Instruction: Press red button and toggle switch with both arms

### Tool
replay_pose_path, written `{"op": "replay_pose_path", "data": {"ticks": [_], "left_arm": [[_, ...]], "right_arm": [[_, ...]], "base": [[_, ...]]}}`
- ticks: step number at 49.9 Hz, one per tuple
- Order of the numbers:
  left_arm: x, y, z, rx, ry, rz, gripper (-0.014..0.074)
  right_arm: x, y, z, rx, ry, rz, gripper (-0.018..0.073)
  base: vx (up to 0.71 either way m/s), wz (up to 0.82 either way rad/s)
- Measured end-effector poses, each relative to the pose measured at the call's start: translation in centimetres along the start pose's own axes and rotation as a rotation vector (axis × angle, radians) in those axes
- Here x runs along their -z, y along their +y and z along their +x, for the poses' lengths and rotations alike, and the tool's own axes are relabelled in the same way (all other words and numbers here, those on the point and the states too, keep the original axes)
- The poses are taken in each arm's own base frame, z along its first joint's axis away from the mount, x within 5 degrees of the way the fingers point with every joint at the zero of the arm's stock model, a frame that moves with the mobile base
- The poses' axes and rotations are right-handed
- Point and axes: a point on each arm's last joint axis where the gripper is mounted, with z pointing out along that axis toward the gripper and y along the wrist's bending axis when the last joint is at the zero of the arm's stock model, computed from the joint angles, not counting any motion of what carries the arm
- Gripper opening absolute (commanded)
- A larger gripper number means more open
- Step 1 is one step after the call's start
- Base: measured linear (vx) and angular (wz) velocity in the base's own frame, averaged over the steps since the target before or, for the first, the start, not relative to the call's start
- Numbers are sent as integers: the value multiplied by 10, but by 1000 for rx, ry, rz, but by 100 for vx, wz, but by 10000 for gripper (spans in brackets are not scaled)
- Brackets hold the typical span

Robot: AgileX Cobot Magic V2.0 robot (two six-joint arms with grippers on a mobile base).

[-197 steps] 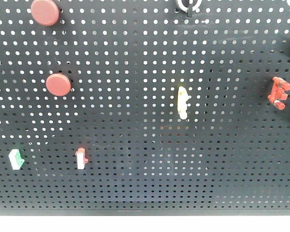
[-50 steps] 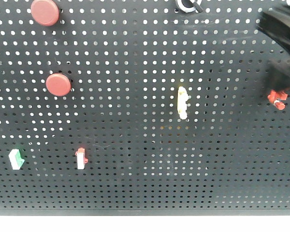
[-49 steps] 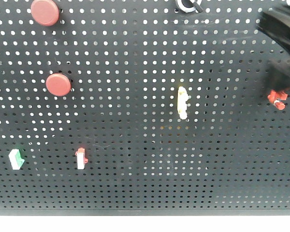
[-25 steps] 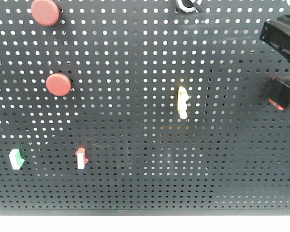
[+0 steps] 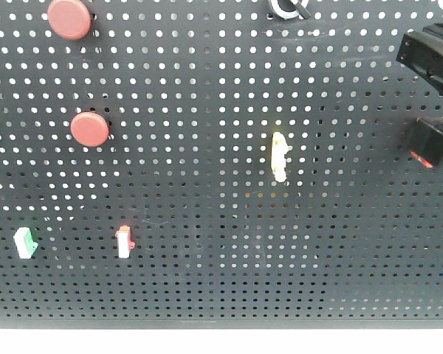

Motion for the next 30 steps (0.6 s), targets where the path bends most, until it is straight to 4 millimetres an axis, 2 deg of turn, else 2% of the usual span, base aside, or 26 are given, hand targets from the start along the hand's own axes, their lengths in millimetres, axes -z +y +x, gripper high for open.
{"op": "replay_pose_path", "data": {"ticks": [9,17,22,30], "left_arm": [[44,6,71,-16,49,-146,2],[68,2,120,-13,38,-191,2],[71,1,143,-9,68,-192,2],[72,0,154,1,158,-186,2]], "right_arm": [[0,0,0,0,0,0,0],[0,0,0,0,0,0,0],[0,0,0,0,0,0,0],[0,0,0,0,0,0,0]], "base": [[0,0],[0,0],[0,0],[0,0]]}}
